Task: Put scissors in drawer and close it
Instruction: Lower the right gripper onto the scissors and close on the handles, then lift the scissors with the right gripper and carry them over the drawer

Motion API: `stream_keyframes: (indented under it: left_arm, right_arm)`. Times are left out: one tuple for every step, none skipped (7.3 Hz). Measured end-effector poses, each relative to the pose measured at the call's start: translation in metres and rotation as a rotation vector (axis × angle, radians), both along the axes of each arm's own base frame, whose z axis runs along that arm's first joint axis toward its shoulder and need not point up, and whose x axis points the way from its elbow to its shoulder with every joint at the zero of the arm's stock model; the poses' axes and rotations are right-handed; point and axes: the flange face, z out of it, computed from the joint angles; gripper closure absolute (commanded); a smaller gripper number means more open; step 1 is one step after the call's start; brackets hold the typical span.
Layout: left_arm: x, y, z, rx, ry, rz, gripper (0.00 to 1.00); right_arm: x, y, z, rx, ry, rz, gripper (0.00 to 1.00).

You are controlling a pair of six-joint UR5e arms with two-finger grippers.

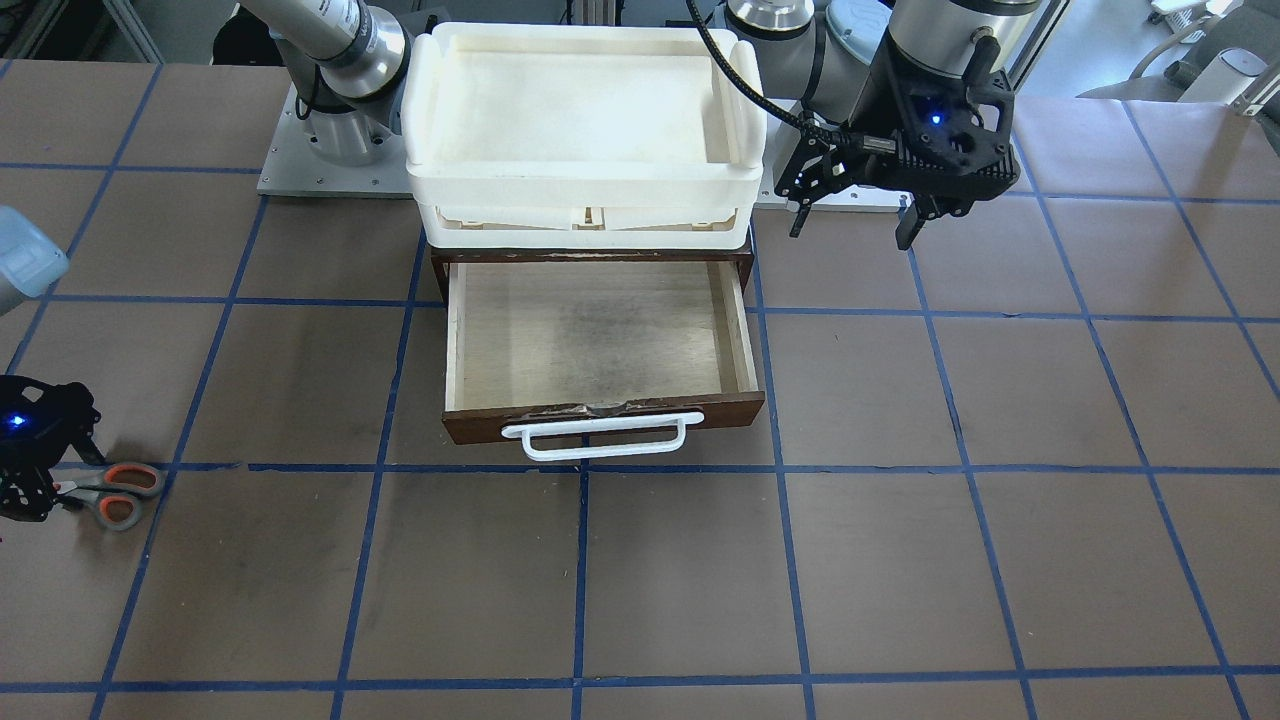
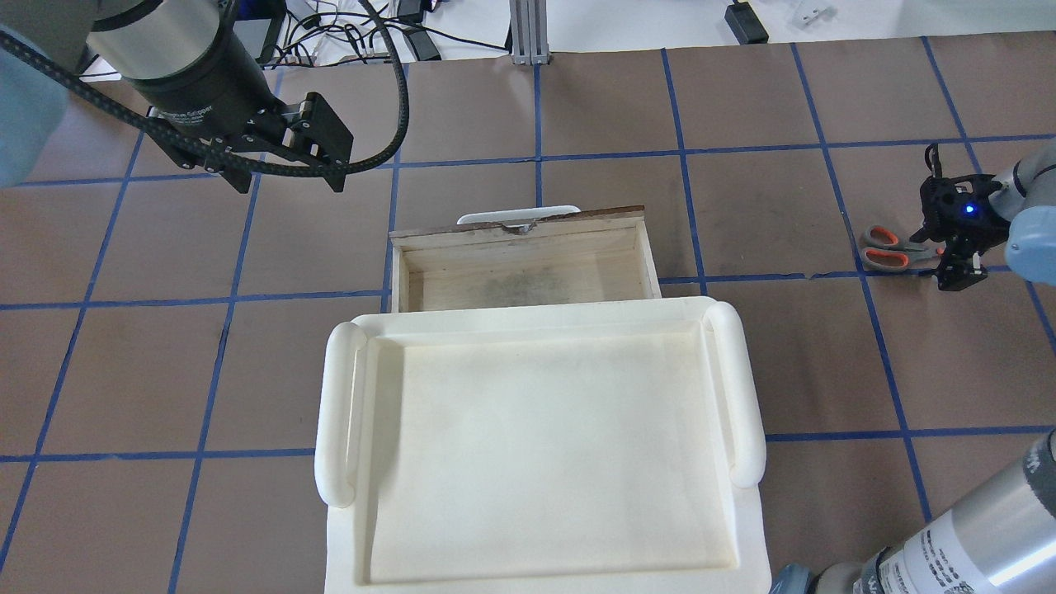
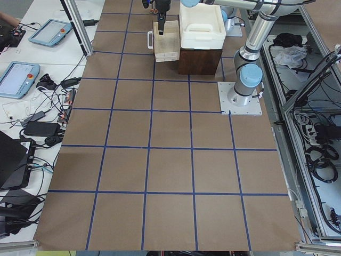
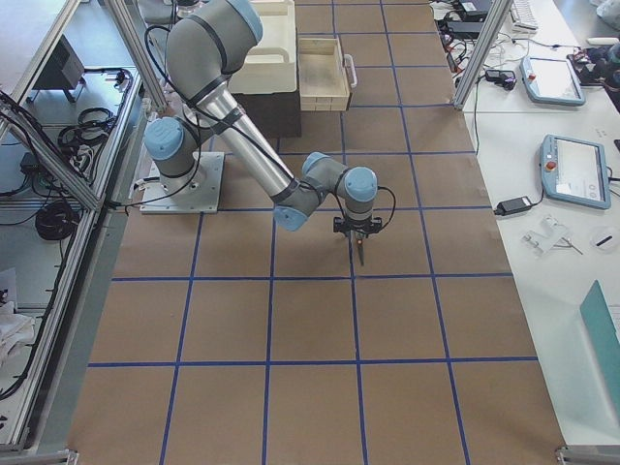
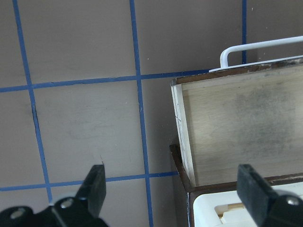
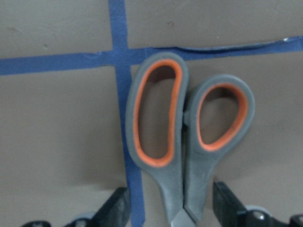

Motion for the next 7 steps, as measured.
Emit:
stream_keyframes:
  left_arm:
    - [0.000,0.000,0.000,0.000,0.000,-0.001,0.00]
    - [0.000,0.000,0.000,0.001,0.000,-0.001,0.00]
    - [0.000,0.000,0.000,0.000,0.001,0.000,0.00]
    - [0.000,0.000,0.000,-0.001,0.001,0.000,0.00]
    - [0.000,0.000,0.000,-0.001,0.001,0.000,0.00]
    - [0.000,0.000,0.001,-0.002,0.001,0.000,0.00]
    - [0.000,0.000,0.001,-0.002,0.001,0.000,0.00]
  right_arm:
    - [0.000,0.000,0.001,-0.001,0.002,0.000,0.55]
    - [0.000,0.000,0.003,-0.001,0.003,0.000,0.57]
    - [0.000,0.000,0.005,-0.001,0.006,0.001,0.62]
    - [0.000,0.000,0.007,0.001,0.013,0.001,0.70]
    - [-0.001,0.001,0.009,0.003,0.021,0.002,0.80]
    - [-0.001,0.000,0.012,0.001,0.028,0.003,0.82]
    - [0.001,-0.002,0.018,-0.003,0.036,0.007,0.85]
